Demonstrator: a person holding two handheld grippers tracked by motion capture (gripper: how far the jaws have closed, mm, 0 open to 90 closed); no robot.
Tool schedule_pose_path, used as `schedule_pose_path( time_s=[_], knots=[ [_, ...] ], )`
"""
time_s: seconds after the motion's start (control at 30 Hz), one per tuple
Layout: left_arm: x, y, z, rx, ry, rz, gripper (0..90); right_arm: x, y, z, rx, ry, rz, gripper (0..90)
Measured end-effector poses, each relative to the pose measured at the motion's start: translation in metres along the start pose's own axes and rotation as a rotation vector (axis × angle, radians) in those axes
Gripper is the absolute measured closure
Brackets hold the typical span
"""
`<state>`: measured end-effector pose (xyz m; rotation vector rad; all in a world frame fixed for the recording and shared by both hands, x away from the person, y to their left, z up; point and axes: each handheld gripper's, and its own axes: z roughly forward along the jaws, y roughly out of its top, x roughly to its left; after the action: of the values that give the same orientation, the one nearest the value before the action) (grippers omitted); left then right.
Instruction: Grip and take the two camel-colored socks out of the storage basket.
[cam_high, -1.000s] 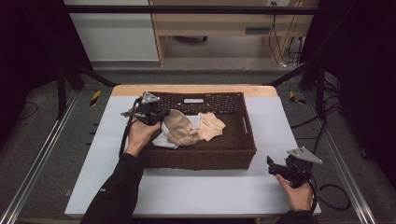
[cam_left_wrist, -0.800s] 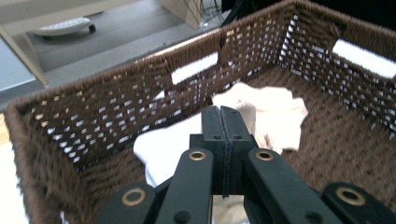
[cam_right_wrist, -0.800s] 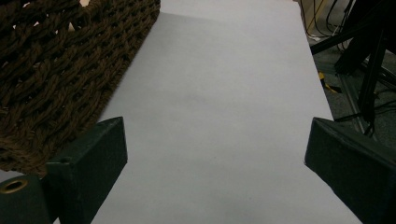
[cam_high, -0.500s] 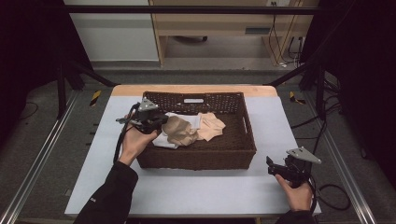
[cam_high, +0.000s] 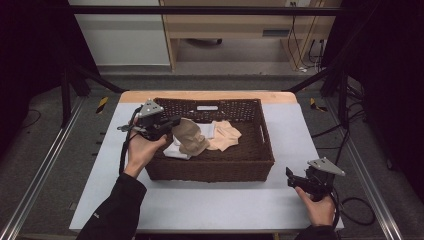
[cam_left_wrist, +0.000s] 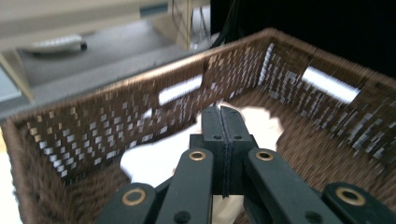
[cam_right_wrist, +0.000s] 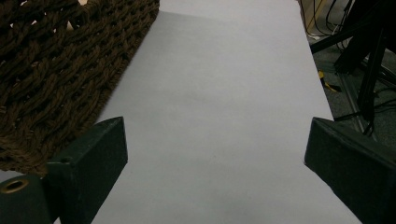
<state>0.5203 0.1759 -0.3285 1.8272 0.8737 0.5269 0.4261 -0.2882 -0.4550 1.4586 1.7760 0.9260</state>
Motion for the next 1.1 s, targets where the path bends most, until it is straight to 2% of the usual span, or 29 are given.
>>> schedule_pose_path(
  time_s=[0.13,0.23,0.3,0.37,0.43,0.57,0.67,0.7,0.77,0.8,0.9,0.97,1.07,1.1],
  knots=[
    [-0.007,0.01,-0.009,-0.043,-0.004,0.022,89.6,0.0,0.0,0.0,-0.003,-0.003,0.0,6.2],
    [-0.011,0.013,-0.01,-0.042,-0.015,0.035,89.6,0.0,0.0,-0.001,-0.002,-0.002,0.0,6.2],
    [-0.012,0.011,-0.006,-0.008,0.003,0.057,89.5,0.001,0.0,0.0,0.002,0.0,0.0,6.2],
    [-0.01,0.006,0.004,0.038,0.01,0.059,89.5,0.001,0.0,0.0,0.005,0.0,-0.004,6.2],
    [-0.006,-0.003,0.02,0.095,0.027,0.053,89.5,0.001,0.0,0.001,0.006,0.0,-0.008,6.2],
    [0.01,-0.021,0.053,0.219,0.091,0.053,89.4,0.001,0.0,0.001,0.008,0.0,-0.004,6.2],
    [0.026,-0.031,0.07,0.292,0.145,0.033,89.4,0.001,0.0,0.002,0.009,0.003,-0.01,6.2],
    [0.031,-0.034,0.074,0.316,0.156,0.013,89.4,0.001,-0.001,0.002,0.012,0.003,-0.01,6.2],
    [0.038,-0.039,0.079,0.334,0.158,-0.039,89.4,0.002,0.0,0.002,0.012,0.006,-0.011,6.2],
    [0.039,-0.042,0.082,0.353,0.155,-0.04,89.4,0.001,0.0,0.003,0.013,0.007,-0.011,6.2],
    [0.037,-0.043,0.085,0.362,0.147,-0.022,89.1,0.001,0.0,0.003,0.013,0.008,-0.009,6.2],
    [0.036,-0.042,0.085,0.345,0.138,-0.009,87.4,0.001,0.0,0.002,0.009,0.006,-0.007,6.2],
    [0.034,-0.039,0.083,0.269,0.119,-0.017,75.5,0.001,0.0,0.002,0.009,0.006,-0.006,6.2],
    [0.032,-0.037,0.082,0.23,0.11,-0.012,70.4,0.001,0.0,0.002,0.007,0.004,-0.007,6.2]
  ],
)
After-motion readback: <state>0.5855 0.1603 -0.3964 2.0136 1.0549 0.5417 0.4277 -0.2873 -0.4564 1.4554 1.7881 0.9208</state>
